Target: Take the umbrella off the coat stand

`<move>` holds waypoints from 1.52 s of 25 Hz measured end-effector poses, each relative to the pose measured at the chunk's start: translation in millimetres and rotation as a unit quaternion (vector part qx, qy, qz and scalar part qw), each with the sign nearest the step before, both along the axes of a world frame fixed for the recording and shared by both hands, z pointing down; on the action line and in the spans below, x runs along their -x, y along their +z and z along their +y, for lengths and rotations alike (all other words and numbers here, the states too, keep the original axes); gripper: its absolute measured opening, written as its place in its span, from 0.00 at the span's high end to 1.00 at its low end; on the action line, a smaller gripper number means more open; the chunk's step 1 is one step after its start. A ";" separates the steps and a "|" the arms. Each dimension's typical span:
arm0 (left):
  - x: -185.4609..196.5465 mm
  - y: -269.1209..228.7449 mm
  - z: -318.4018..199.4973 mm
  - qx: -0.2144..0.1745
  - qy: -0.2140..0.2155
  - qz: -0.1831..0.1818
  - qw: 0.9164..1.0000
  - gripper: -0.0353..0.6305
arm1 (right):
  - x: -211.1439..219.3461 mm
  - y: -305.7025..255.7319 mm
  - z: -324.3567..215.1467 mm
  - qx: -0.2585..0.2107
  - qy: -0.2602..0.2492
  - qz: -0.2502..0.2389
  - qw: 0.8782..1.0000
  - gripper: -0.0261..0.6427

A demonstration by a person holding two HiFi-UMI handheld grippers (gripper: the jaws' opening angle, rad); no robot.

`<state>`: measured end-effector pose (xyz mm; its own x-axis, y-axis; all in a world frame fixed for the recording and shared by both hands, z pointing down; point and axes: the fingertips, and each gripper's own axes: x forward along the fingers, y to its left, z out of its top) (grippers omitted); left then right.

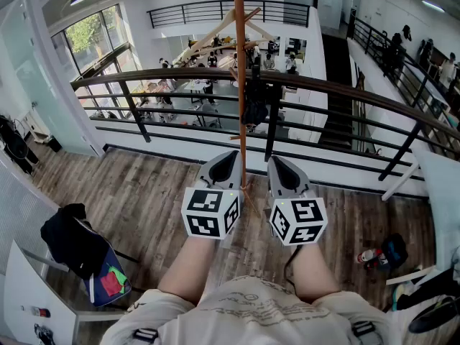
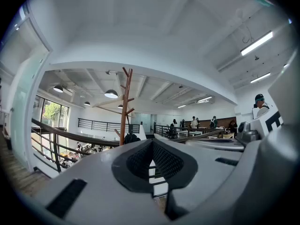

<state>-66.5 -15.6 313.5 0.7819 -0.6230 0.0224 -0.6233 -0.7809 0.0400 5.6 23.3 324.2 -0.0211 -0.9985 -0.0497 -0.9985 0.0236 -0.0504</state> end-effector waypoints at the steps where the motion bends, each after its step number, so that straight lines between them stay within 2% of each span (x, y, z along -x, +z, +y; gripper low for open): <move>1: -1.6 -0.3 -2.2 -0.001 -0.002 0.001 1.000 0.94 | -1.5 0.0 -2.1 0.000 -0.001 0.003 1.000 0.96; 9: -14.5 1.6 -11.0 -0.004 -0.005 -0.003 1.000 0.94 | -16.2 -3.1 -7.9 -0.013 -0.008 -0.015 1.000 0.96; 16: -31.3 2.0 -7.0 -0.005 -0.010 -0.004 1.000 0.94 | -29.2 -1.7 -4.8 -0.011 -0.018 -0.005 1.000 0.96; 22: -46.0 10.0 -1.5 0.003 -0.018 -0.002 1.000 0.94 | -41.3 9.7 1.5 0.000 -0.032 -0.004 0.999 0.96; 27: -59.7 20.5 -5.9 0.023 -0.010 -0.008 1.000 0.94 | -54.0 24.1 -1.7 0.015 -0.028 -0.015 0.999 0.96; 33: -76.7 28.9 -24.2 0.033 -0.001 -0.003 0.999 0.94 | -66.5 32.7 -19.7 0.022 -0.028 -0.010 0.999 0.96; 38: -91.5 32.5 -50.5 0.026 0.002 -0.005 1.000 0.94 | -78.5 36.6 -49.9 0.022 -0.030 -0.006 0.999 0.96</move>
<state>25.1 -66.1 346.1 0.7845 -0.6170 0.0628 -0.6202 -0.7810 0.0736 84.1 -26.5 360.8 -0.0806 -0.9967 -0.0064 -0.9946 0.0809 -0.0643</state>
